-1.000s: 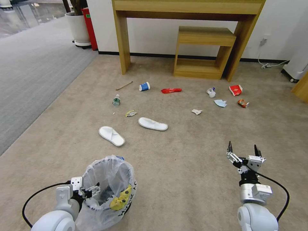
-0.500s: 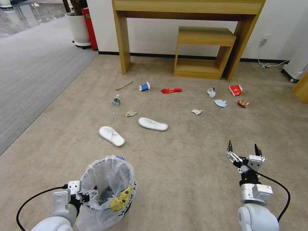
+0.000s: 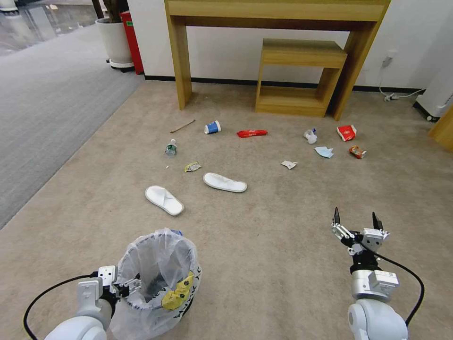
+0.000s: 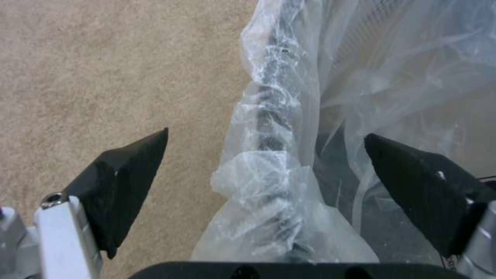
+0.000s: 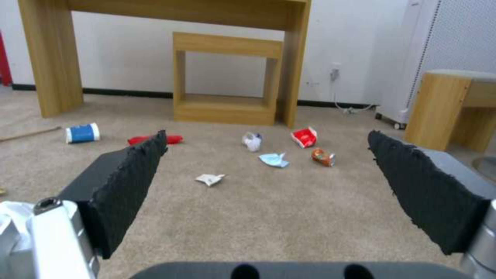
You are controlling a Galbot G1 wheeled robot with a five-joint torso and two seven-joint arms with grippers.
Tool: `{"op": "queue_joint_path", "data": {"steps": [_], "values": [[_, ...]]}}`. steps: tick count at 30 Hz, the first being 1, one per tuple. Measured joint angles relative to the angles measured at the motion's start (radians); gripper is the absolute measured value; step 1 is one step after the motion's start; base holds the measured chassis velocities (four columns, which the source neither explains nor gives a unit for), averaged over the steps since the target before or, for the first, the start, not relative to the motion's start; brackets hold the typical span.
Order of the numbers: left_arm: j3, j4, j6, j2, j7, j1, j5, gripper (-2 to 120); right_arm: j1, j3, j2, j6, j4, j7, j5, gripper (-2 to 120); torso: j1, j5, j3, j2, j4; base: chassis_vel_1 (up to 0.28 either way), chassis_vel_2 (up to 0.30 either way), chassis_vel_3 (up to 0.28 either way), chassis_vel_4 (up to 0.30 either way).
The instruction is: Pick up the trash bin and place the garbage on the floor into it.
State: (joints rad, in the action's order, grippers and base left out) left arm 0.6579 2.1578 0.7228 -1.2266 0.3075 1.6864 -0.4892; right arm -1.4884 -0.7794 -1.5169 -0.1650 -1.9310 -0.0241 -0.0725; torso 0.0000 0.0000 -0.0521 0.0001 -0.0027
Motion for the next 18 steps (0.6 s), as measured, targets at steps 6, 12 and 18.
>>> {"op": "queue_joint_path", "data": {"steps": [6,12,18], "values": [[-0.006,-0.016,0.000,-0.002,0.002,-0.009,-0.001,100,0.002,-0.001,-0.002,0.000,0.007,0.000,0.003,100,0.000,0.0001,0.000,0.000,0.0000,0.000,0.000,0.000,0.000],[-0.006,-0.028,-0.001,-0.002,0.003,-0.021,-0.006,99,0.007,0.003,-0.006,-0.002,0.017,0.000,0.007,100,0.000,0.0002,0.000,0.000,0.0000,0.000,0.000,0.000,0.000],[-0.007,-0.047,-0.004,-0.001,0.006,-0.035,-0.009,98,0.017,0.006,-0.008,-0.002,0.031,0.001,0.009,100,0.000,0.0003,0.000,0.000,0.0000,0.000,0.000,0.000,0.000]]}}
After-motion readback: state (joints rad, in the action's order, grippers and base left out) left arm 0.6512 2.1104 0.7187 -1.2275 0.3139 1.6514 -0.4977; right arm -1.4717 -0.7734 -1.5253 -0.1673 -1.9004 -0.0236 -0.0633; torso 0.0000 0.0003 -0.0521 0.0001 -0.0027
